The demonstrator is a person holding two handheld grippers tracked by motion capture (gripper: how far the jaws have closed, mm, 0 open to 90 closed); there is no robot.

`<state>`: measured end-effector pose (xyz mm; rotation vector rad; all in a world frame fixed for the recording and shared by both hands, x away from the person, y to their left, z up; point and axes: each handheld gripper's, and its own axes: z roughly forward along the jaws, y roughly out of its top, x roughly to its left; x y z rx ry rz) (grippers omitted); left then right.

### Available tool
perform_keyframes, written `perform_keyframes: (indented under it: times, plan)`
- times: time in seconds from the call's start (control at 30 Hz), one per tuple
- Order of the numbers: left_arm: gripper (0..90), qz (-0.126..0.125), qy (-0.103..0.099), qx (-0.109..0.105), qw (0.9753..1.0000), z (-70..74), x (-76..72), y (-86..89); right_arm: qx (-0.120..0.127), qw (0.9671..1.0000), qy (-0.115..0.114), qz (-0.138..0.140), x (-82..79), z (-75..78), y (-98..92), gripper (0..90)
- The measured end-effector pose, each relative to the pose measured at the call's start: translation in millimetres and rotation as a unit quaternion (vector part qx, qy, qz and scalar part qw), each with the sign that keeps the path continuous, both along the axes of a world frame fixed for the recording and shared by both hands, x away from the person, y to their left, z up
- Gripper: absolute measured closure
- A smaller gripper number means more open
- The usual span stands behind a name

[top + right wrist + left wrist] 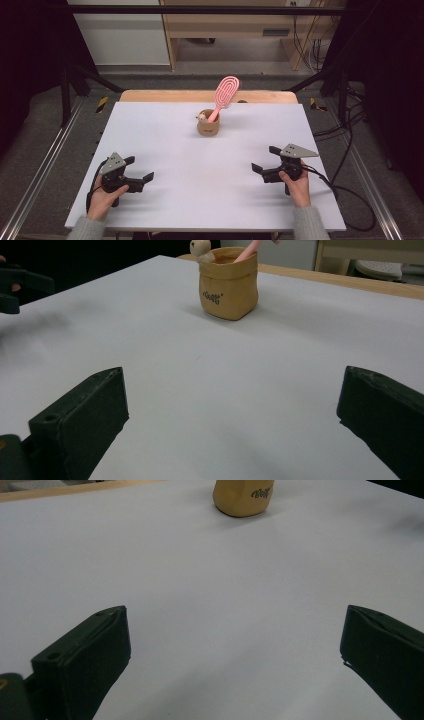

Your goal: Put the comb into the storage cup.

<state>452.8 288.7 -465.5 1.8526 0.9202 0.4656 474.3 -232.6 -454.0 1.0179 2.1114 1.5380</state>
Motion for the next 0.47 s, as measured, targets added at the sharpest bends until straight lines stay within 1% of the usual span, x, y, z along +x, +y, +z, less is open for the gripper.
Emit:
perform_keyframes:
  times: [0.03,0.1,0.23,0.3,0.37,0.47]
  plan:
    - [0.0,0.000,0.000,0.000,1.0000,0.0,0.0,0.1,0.004,1.0000,0.000,-0.001,-1.9,-2.4,-2.8,0.5]
    - [0.0,0.000,0.000,-0.001,1.0000,-0.1,0.0,0.1,-0.003,1.0000,0.001,0.001,-4.7,-5.8,-6.4,0.3]
    - [0.0,-0.001,0.000,0.001,1.0000,-0.2,0.1,0.0,0.004,1.0000,0.006,0.001,-8.5,-10.8,-12.3,0.3]
    - [0.0,0.000,0.001,0.001,1.0000,-0.4,0.3,-0.2,-0.002,1.0000,0.004,0.008,-10.2,-12.6,-14.6,0.3]
    - [0.0,0.001,0.001,0.002,1.0000,-0.7,0.2,-0.7,-0.007,0.9999,0.007,0.012,-10.7,-13.7,-15.4,0.3]
    - [0.0,0.000,0.000,0.003,1.0000,-0.5,0.1,-1.3,-0.005,0.9999,0.010,0.010,-10.1,-14.5,-15.9,0.3]
